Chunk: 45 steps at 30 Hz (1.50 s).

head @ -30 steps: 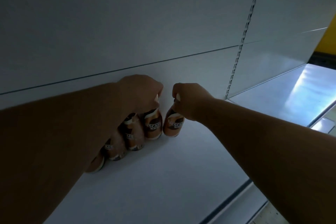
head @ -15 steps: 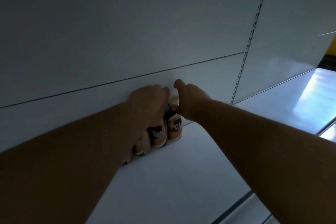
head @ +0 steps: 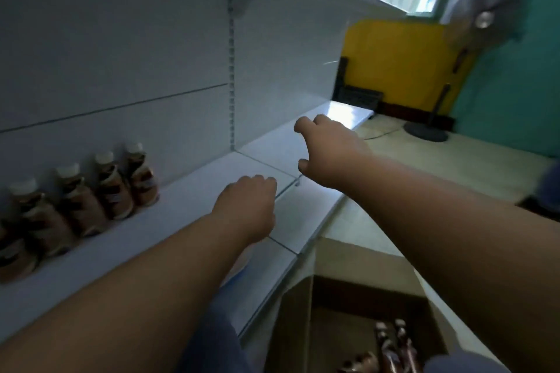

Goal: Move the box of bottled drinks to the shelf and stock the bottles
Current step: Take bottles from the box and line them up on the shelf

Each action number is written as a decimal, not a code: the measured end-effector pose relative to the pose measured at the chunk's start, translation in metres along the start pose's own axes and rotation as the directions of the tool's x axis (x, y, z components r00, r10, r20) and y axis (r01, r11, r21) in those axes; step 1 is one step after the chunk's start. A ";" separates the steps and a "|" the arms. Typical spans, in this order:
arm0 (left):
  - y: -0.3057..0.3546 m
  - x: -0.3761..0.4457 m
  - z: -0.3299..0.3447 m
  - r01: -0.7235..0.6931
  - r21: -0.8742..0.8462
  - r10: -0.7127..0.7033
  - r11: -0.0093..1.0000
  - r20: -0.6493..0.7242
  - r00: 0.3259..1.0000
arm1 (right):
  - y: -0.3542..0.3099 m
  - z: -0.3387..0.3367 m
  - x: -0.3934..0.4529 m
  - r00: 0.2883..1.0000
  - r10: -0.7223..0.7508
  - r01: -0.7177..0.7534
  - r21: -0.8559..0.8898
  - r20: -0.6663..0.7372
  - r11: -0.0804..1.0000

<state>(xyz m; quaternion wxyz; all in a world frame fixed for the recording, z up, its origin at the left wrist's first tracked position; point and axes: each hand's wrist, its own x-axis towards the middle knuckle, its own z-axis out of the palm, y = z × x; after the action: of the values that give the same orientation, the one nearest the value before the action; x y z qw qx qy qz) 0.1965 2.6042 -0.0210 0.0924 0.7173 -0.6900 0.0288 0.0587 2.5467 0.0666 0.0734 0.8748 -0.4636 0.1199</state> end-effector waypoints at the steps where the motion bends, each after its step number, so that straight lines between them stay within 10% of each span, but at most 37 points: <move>1: 0.025 -0.003 0.009 -0.036 -0.016 0.036 0.999 0.011 0.999 | 0.018 0.001 -0.021 0.999 0.043 -0.043 -0.009 0.015 0.999; 14: 0.202 -0.022 0.229 -0.285 -0.134 0.315 0.949 0.384 0.868 | 0.174 0.182 -0.205 0.868 0.390 -0.411 0.006 0.309 0.911; 27: 0.208 0.014 0.461 -0.251 -0.092 0.221 0.964 0.801 0.557 | 0.259 0.438 -0.237 0.583 0.404 -0.552 -0.022 0.705 0.834; 33: 0.193 0.020 0.520 -0.015 -0.154 0.153 0.988 0.957 0.245 | 0.266 0.527 -0.206 0.431 0.389 -0.513 -0.134 0.814 0.848; 45: 0.179 0.004 0.526 0.203 -0.129 0.053 0.971 0.938 0.343 | 0.270 0.535 -0.215 0.468 0.442 -0.552 -0.137 0.765 0.822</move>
<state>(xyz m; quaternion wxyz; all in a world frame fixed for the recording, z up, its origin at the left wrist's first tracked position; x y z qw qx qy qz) -0.0266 2.5045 -0.5194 -0.2374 0.6203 -0.5829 -0.4680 -0.2055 2.4382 -0.5029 -0.2263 0.6684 -0.6740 -0.2186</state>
